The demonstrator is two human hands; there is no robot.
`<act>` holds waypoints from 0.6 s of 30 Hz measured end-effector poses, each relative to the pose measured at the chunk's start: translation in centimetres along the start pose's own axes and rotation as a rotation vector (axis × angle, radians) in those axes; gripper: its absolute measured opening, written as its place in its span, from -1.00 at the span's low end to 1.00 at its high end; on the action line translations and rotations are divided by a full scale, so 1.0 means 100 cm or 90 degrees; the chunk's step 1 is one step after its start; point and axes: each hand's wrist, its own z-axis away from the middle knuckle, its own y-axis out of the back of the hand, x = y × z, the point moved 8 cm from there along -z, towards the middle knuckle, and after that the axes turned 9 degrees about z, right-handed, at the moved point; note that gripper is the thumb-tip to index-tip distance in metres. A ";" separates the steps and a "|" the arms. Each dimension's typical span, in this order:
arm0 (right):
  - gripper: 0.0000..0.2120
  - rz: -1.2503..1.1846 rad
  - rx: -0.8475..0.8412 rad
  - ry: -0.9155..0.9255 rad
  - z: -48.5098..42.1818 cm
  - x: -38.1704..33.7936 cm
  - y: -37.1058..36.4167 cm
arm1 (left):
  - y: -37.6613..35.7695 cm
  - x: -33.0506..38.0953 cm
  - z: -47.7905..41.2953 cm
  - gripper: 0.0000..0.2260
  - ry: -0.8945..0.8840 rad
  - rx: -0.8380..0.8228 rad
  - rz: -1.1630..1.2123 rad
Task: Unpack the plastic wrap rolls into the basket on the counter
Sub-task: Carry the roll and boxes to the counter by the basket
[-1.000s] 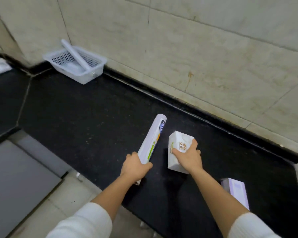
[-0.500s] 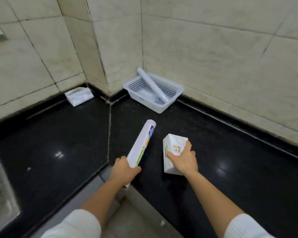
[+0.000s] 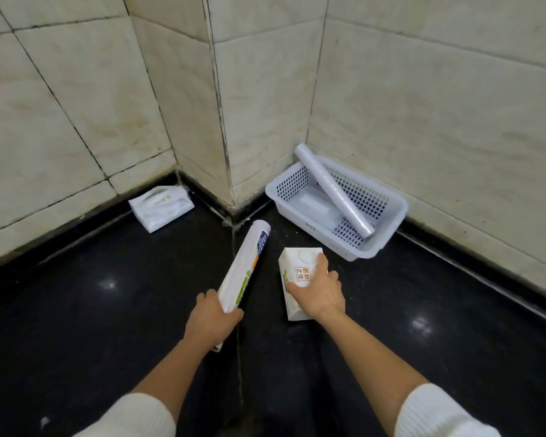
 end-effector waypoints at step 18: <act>-0.13 0.001 0.155 -0.029 0.010 0.005 0.017 | 0.000 0.073 -0.021 -0.30 -0.277 0.049 -0.141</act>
